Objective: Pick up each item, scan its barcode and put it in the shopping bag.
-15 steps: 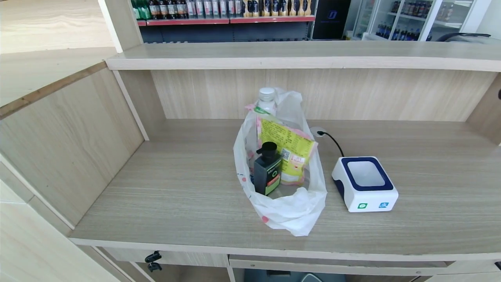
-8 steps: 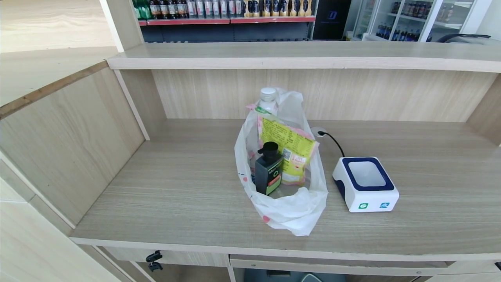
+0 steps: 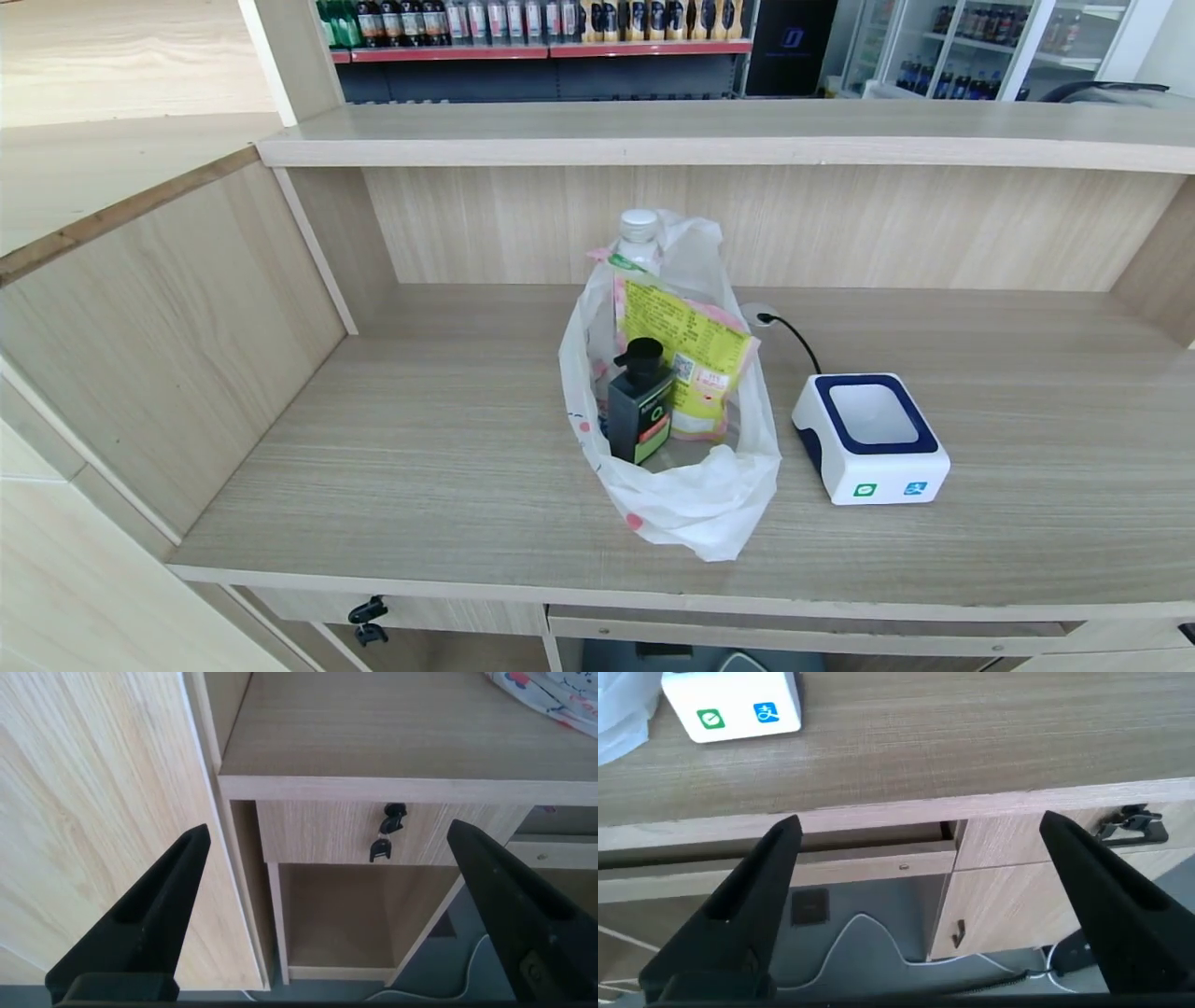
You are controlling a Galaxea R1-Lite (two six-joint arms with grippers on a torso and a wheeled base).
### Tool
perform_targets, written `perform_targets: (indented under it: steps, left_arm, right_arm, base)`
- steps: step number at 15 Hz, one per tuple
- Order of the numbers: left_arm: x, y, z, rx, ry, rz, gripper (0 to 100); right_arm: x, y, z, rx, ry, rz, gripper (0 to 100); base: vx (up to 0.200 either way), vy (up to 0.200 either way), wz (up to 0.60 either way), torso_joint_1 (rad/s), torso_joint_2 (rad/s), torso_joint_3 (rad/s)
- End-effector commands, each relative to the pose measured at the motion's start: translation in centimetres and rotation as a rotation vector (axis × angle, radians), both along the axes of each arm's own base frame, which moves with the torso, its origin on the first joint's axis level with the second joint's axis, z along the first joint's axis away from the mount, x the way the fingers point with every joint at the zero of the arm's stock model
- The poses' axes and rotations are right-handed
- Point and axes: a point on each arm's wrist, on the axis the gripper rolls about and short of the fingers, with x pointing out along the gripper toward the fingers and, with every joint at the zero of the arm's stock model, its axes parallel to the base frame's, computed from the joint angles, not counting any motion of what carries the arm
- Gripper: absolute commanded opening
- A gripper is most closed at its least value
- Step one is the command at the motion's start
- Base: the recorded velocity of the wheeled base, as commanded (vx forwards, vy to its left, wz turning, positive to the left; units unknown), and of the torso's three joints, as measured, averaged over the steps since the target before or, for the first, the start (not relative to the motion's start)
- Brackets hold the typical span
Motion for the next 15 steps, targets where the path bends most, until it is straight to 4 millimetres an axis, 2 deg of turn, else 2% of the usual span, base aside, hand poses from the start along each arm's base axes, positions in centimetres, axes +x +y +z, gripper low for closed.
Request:
perform_targets:
  steps: [1,15]
  left_arm:
    - [0.01,0.00,0.00,0.000,0.001,0.000,100]
    - [0.01,0.00,0.00,0.000,0.001,0.000,100]
  right_arm:
    - [-0.86,0.25,-0.62,-0.026,-0.091,0.021,100]
    - [-1.14,0.38,-0.69,0.007,-0.133,-0.003,100]
  base:
    - [0.000,0.000,0.00,0.000,0.00,0.000]
    - [0.000,0.000,0.00,0.000,0.00,0.000]
